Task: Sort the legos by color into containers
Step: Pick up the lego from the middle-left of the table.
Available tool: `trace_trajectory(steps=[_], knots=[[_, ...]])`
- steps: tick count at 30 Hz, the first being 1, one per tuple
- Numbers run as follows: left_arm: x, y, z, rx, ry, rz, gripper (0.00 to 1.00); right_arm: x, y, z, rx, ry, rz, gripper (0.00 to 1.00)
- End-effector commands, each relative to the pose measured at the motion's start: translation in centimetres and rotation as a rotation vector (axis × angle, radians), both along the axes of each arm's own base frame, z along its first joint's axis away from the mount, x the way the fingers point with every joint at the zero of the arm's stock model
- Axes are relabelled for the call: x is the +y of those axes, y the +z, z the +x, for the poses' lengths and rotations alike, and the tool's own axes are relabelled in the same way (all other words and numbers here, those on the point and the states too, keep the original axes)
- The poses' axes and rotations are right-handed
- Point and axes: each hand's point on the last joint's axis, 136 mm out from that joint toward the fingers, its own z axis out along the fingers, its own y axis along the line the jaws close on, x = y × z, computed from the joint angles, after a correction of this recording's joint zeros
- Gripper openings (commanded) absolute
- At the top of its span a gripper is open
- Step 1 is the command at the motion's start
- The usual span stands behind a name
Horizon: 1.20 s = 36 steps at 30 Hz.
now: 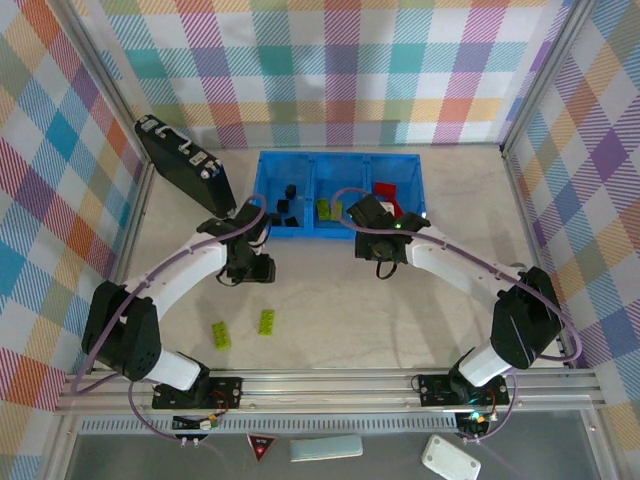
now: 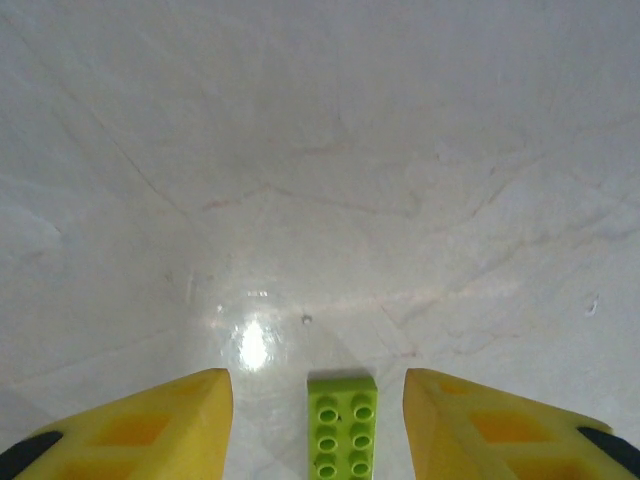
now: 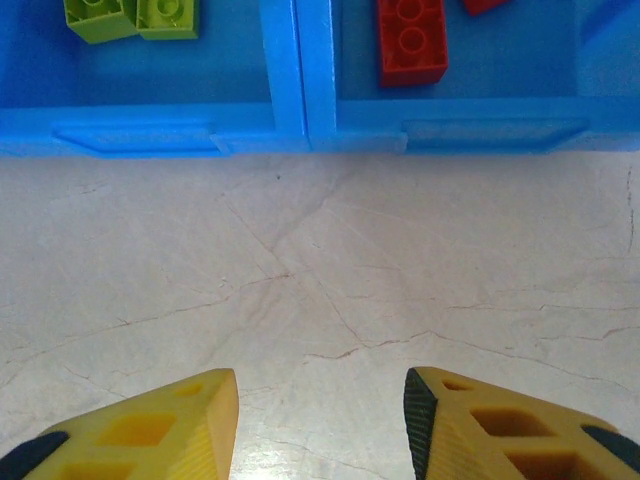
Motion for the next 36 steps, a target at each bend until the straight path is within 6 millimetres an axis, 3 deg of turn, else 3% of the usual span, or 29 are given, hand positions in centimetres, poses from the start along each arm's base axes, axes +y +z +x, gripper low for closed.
trace_trajectory(steps=[1, 16, 36], knots=[[0.4, -0.5, -2.0, 0.026, 0.033, 0.027, 0.49, 0.0, 0.8, 0.0, -0.025, 0.009, 0.025, 0.49], [-0.8, -3.9, -7.5, 0.098, 0.008, 0.067, 0.49, -0.5, 0.4, -0.4, -0.018, -0.004, 0.031, 0.49], [-1.3, -7.1, -9.7, 0.147, -0.009, 0.116, 0.49, -0.1, 0.1, -0.5, -0.005, 0.003, 0.042, 0.49]])
